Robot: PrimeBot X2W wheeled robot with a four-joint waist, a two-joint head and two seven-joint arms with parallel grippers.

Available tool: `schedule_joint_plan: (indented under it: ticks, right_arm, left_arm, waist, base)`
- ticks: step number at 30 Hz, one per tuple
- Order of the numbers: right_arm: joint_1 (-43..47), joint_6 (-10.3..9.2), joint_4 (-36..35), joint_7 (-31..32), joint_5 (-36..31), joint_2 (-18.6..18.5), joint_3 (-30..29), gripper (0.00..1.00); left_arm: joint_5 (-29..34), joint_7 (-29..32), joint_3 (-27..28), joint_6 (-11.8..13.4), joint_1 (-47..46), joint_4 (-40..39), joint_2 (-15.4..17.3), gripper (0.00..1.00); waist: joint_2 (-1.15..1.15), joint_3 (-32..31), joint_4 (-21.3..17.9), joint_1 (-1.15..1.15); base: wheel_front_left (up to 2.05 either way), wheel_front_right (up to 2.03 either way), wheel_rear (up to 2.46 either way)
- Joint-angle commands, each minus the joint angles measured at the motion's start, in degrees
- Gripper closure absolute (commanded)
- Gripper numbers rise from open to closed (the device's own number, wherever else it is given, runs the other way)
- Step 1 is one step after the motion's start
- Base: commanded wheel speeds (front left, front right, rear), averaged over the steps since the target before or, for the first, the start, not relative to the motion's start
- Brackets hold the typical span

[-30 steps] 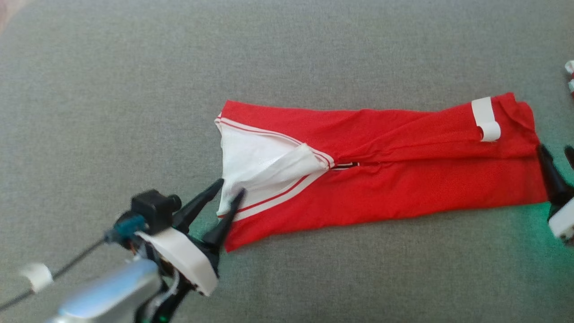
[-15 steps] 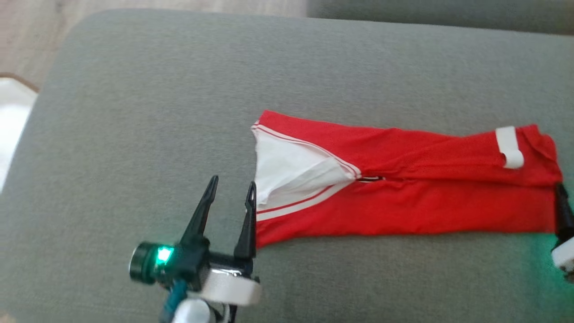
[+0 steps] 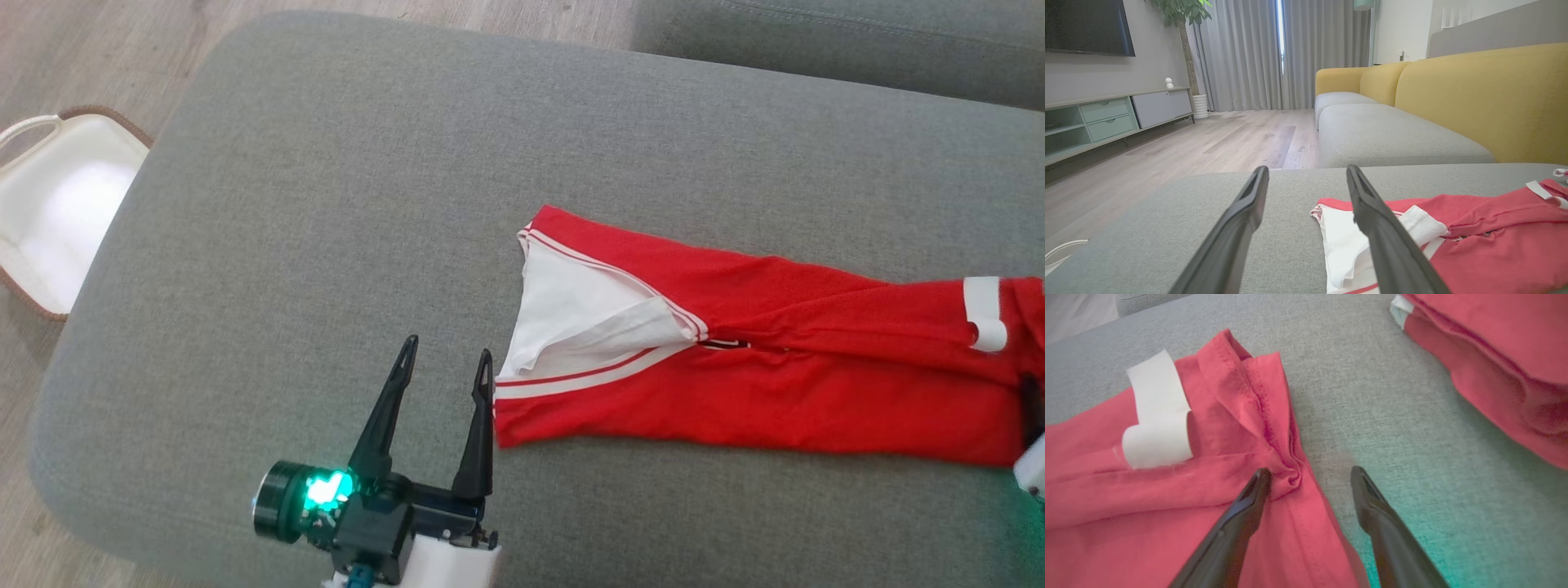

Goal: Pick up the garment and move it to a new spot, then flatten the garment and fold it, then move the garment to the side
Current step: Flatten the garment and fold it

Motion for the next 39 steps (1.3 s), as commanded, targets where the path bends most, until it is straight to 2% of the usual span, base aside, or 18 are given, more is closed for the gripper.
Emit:
schedule_joint_plan:
  ticks: [1, 2, 3, 4, 5, 6, 7, 10, 15, 21, 24, 27, 31, 34, 39]
  right_arm:
    - [-0.9, 0.37, -0.4, 0.6, 0.6, -1.1, 1.8, 0.00]
    - [-1.1, 0.37, 0.2, 0.9, 1.0, -0.9, 2.4, 0.03]
    - [-1.2, 0.37, 0.7, 1.1, 1.5, -0.6, 3.2, 0.16]
    - [-1.3, 0.37, 1.2, 1.4, 2.1, -0.4, 3.9, 0.37]
    - [-1.5, 0.37, 1.6, 1.6, 2.7, -0.2, 4.6, 0.53]
    - [-1.6, 0.37, 1.8, 1.8, 3.3, -0.2, 5.3, 0.62]
    - [-1.7, 0.37, 2.0, 1.9, 3.9, -0.2, 6.1, 1.00]
    - [-1.9, 0.37, 2.0, 1.7, 6.1, -0.5, 8.1, 1.00]
    - [-1.9, 0.37, 1.1, -1.8, 7.2, -3.2, 9.7, 1.00]
    - [-0.6, 0.37, -0.5, -4.1, 8.8, -9.5, 8.5, 1.00]
    - [-0.3, 0.37, -3.1, -3.6, 11.6, -11.3, 8.5, 1.00]
    - [0.0, 0.37, -10.4, -1.6, 19.7, -9.5, 9.0, 1.00]
    - [1.5, 0.37, -20.4, 2.3, 27.3, -5.3, 11.3, 1.00]
    - [2.7, 0.37, -26.6, 5.4, 30.7, -1.4, 12.8, 1.00]
    - [2.8, 0.37, -32.8, 9.6, 31.6, 6.1, 14.8, 1.00]
  left_arm:
    - [0.6, -0.3, 2.3, -0.3, -0.6, -1.9, -0.4, 0.00]
    - [1.0, -0.3, 2.8, -0.7, -0.3, -1.8, -0.6, 0.00]
    - [1.3, -0.3, 3.2, -1.1, -0.1, -1.8, -0.9, 0.00]
    - [1.7, -0.3, 3.5, -1.6, 0.2, -1.8, -1.2, 0.00]
    - [2.0, -0.3, 3.8, -2.0, 0.5, -1.8, -1.4, 0.00]
    - [2.3, -0.3, 4.2, -2.4, 0.8, -1.7, -1.6, 0.00]
    - [2.6, -0.3, 4.5, -2.8, 1.0, -1.8, -1.9, 0.00]
    - [3.5, -0.3, 5.5, -3.8, 1.7, -1.8, -2.7, 0.00]
    - [5.1, -0.3, 6.4, -5.9, 2.6, -1.9, -2.8, 0.00]
    - [6.0, -0.3, 8.5, -6.9, 3.6, -2.1, -3.2, 0.00]
    - [6.3, -0.3, 9.3, -7.4, 4.2, -1.9, -3.5, 0.00]
    - [6.7, -0.3, 10.2, -8.0, 4.7, -1.8, -4.0, 0.00]
    - [7.1, -0.3, 10.8, -8.6, 5.0, -1.7, -4.4, 0.00]
    - [7.3, -0.3, 11.1, -9.2, 5.0, -1.6, -4.8, 0.00]
    - [7.3, -0.3, 11.5, -10.2, 4.9, -1.5, -5.5, 0.00]
  waist:
    - [0.00, 0.0, -0.1, 0.01]
    - [0.00, -0.1, -0.2, 0.01]
    - [0.00, -0.2, -0.3, 0.01]
    - [0.00, -0.4, -0.5, 0.01]
    - [0.00, -0.5, -0.7, 0.01]
    - [0.00, -0.7, -0.9, 0.01]
    - [0.00, -0.9, -1.1, 0.01]
    - [0.00, -1.3, -1.8, 0.01]
    - [0.00, -2.0, -3.8, 0.01]
    - [0.00, -2.6, -7.4, 0.01]
    - [0.00, -3.0, -9.2, 0.01]
    - [0.00, -3.6, -10.9, 0.01]
    - [0.00, -4.1, -11.7, 0.01]
    - [0.00, -4.2, -11.6, 0.01]
    - [0.00, -4.1, -10.0, 0.01]
  base:
    - [0.00, 0.00, 0.00]
    - [0.00, 0.00, 0.00]
    - [0.00, 0.00, 0.00]
    - [0.00, 0.00, 0.00]
    - [0.00, 0.00, 0.00]
    - [0.00, 0.00, 0.00]
    - [0.00, 0.00, 0.00]
    - [0.00, 0.00, 0.00]
    - [0.00, 0.00, 0.00]
    - [0.00, 0.00, 0.00]
    - [0.00, 0.00, 0.00]
    - [0.00, 0.00, 0.00]
    - [0.00, 0.00, 0.00]
    - [0.00, 0.00, 0.00]
    - [0.00, 0.00, 0.00]
